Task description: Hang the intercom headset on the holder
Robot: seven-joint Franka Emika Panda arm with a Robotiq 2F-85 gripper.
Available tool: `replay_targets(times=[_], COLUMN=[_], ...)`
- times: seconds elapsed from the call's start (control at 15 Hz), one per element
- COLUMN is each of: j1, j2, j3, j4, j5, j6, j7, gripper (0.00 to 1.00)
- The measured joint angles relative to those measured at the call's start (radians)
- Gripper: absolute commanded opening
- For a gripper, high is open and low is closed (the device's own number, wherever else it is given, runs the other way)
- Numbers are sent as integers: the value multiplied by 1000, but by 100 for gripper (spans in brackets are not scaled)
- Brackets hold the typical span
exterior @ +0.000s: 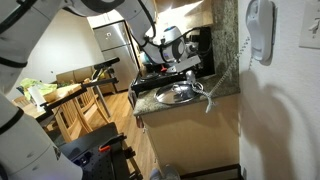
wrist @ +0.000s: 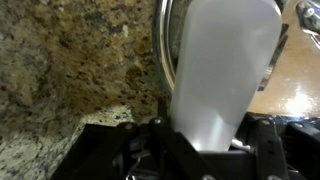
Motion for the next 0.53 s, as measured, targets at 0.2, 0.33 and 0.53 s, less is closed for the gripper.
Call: replay_targets(times=[0.2,0.33,0.53], j1=[2,9,37], j2=[4,8,7], j3=[-3,-12,-40], j4=[0,0,0], j5=[0,-1,-10], j6=[0,0,10], j7=[0,2,7], gripper=[34,34,34])
